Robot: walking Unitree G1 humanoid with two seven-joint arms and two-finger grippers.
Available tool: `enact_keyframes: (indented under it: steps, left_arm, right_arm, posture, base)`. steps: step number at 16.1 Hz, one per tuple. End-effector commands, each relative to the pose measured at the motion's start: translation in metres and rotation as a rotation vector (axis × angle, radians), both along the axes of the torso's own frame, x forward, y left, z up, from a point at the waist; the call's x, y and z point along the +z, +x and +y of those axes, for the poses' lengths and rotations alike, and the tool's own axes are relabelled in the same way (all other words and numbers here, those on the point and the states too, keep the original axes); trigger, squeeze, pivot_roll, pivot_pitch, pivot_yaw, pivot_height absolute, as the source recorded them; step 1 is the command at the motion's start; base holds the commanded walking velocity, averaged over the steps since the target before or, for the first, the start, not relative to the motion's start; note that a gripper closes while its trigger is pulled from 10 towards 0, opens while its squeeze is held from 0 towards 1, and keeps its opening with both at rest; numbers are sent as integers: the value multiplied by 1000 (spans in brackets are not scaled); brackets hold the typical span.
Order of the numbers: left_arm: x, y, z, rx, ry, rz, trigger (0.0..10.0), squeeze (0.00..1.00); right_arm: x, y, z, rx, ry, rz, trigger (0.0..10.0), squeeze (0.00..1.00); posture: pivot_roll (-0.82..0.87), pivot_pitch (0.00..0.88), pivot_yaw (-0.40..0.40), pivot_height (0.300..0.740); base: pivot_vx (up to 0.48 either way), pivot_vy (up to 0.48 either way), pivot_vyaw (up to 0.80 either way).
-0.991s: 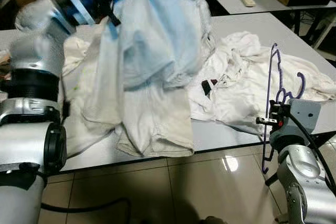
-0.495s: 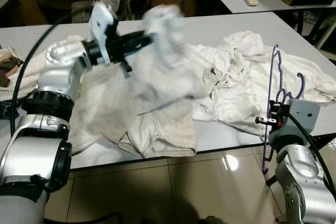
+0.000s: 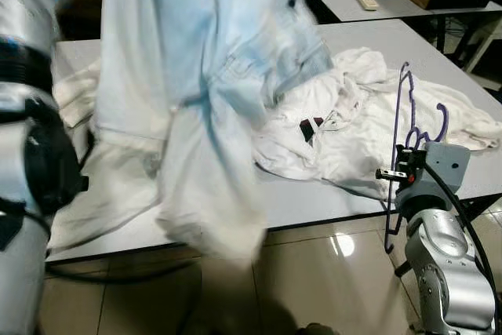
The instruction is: Hang hanger
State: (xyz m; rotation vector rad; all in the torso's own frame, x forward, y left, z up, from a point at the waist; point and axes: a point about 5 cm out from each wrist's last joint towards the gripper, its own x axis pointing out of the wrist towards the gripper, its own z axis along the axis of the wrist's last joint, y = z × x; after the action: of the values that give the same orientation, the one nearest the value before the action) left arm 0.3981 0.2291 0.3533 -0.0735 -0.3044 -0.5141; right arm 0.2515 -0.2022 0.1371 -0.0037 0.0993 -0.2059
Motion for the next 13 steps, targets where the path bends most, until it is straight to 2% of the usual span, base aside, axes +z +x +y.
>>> enact_keyframes:
  steps: [1,3,4,5,6,7,8,9,11,13]
  left_arm:
    - [-20,6,2,98,90,83,0,0]
    - [-77,11,2,207,399,250,0,0]
    - [-103,10,1,225,511,314,0,0]
    - [-119,9,0,237,581,342,0,0]
    - [-133,8,0,284,656,346,9686,0]
    - [-135,8,-1,279,660,343,10000,0]
    - [-134,8,-4,249,597,335,10000,59]
    - [-130,9,-3,250,581,326,10000,1000]
    - [-121,8,16,349,585,339,10000,1000]
    - [-119,4,32,423,640,380,10000,1000]
  right_arm:
    - [0,3,2,7,16,-7,10000,0]
    - [-1,3,2,3,16,-4,10000,0]
    - [-1,3,2,2,16,-3,10000,0]
    - [-1,2,1,-3,14,-4,10000,0]
    - [0,0,-1,-15,12,-6,10000,0]
    - [0,-1,-2,-20,11,-7,10000,0]
    - [0,-2,-3,-25,11,-7,10000,0]
    - [-1,-3,-3,-27,10,-5,10000,0]
    - [-1,-3,-2,-27,9,-4,10000,0]
    - [-1,-4,-2,-29,9,-4,10000,0]
  posture:
    - [-170,0,21,740]
    - [-178,0,27,740]
    - [-183,0,32,740]
    - [-189,0,37,740]
    - [-193,0,41,740]
    - [-193,0,41,740]
    - [-202,0,46,740]
    - [-204,0,48,740]
    - [-209,0,57,740]
    - [-212,0,64,740]
  base:
    - [0,0,0]
    - [0,0,0]
    - [0,0,0]
    - [0,0,0]
    - [0,0,0]
    - [0,0,0]
    - [0,0,0]
    - [0,0,0]
    - [0,0,0]
    - [0,0,0]
